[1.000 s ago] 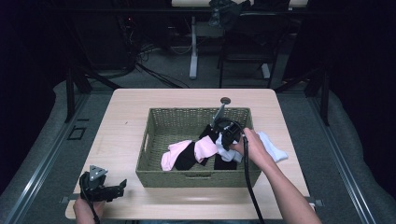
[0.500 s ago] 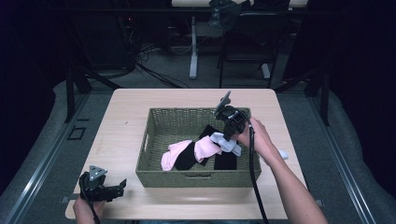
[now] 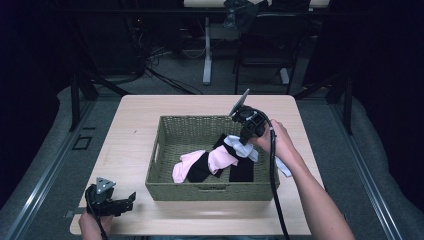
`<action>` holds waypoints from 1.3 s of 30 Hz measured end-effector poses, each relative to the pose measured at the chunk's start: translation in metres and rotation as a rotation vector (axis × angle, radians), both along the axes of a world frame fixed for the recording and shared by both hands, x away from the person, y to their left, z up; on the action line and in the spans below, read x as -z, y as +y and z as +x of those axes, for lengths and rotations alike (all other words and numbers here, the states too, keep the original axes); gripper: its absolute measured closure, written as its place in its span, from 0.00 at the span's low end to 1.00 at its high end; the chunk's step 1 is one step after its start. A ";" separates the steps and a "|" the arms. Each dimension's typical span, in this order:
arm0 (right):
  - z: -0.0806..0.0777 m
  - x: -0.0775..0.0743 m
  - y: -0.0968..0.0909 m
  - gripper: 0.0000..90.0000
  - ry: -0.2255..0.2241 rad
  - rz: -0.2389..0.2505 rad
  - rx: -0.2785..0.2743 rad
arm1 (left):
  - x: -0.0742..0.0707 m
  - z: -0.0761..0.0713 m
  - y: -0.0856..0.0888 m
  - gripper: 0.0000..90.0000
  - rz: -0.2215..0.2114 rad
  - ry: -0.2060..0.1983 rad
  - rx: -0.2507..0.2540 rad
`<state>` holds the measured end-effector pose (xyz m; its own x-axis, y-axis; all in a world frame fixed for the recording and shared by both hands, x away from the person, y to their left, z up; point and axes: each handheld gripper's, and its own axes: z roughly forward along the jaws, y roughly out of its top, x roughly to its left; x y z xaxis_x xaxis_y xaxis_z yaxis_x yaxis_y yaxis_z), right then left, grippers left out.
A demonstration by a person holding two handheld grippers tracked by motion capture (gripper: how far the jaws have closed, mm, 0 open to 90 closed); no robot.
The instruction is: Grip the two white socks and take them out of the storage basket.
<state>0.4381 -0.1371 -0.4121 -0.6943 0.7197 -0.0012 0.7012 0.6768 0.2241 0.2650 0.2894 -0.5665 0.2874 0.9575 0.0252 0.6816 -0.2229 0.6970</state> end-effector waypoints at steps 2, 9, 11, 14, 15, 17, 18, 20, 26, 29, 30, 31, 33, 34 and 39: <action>0.000 -0.003 -0.001 0.97 -0.002 0.007 0.005 | 0.000 0.000 0.000 0.00 -0.002 0.001 0.001; 0.002 -0.015 -0.004 0.97 -0.017 0.017 0.011 | 0.001 0.000 0.001 0.00 -0.007 0.002 -0.001; 0.002 -0.018 -0.004 0.97 -0.024 0.022 0.011 | 0.001 -0.001 0.002 0.00 -0.007 0.003 -0.003; 0.003 -0.022 -0.004 0.97 -0.024 0.031 0.015 | 0.001 0.000 0.001 0.00 -0.010 0.000 -0.004; 0.003 -0.025 -0.003 0.97 -0.029 0.022 0.010 | 0.000 0.001 0.001 0.00 -0.005 0.003 0.000; 0.002 -0.029 -0.002 0.97 -0.034 0.032 0.010 | 0.000 0.002 -0.001 0.00 -0.004 0.001 0.007; 0.002 -0.030 -0.002 0.97 -0.038 0.031 0.008 | 0.000 0.003 -0.003 0.00 -0.003 0.002 0.009; 0.001 -0.034 -0.001 0.97 -0.040 0.027 0.006 | 0.000 0.004 -0.004 0.00 0.000 0.002 0.015; -0.001 -0.047 -0.001 0.97 -0.061 0.024 -0.001 | 0.001 0.004 -0.003 0.00 -0.003 0.004 0.016; -0.002 -0.054 -0.002 0.97 -0.068 0.020 0.002 | 0.001 0.005 -0.003 0.00 -0.004 0.004 0.019; -0.002 -0.056 -0.004 0.97 -0.078 0.028 0.002 | 0.001 0.005 -0.003 0.00 -0.005 0.005 0.019; -0.003 -0.059 -0.004 0.97 -0.078 0.030 0.008 | 0.001 0.005 -0.004 0.00 -0.003 0.005 0.019; -0.004 -0.065 -0.008 0.97 -0.093 0.031 0.011 | 0.001 0.005 -0.003 0.00 -0.005 0.004 0.018; -0.004 -0.066 -0.009 0.97 -0.099 0.034 0.015 | 0.001 0.005 -0.003 0.00 -0.006 0.003 0.017; -0.008 -0.077 -0.015 0.97 -0.118 0.049 0.025 | 0.001 0.004 -0.004 0.00 -0.003 0.003 0.018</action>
<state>0.4306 -0.1518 -0.3348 -0.6734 0.7379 -0.0463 0.6844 0.6458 0.3386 0.2693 0.2859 -0.5672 0.3041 0.9524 0.0216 0.6796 -0.2328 0.6957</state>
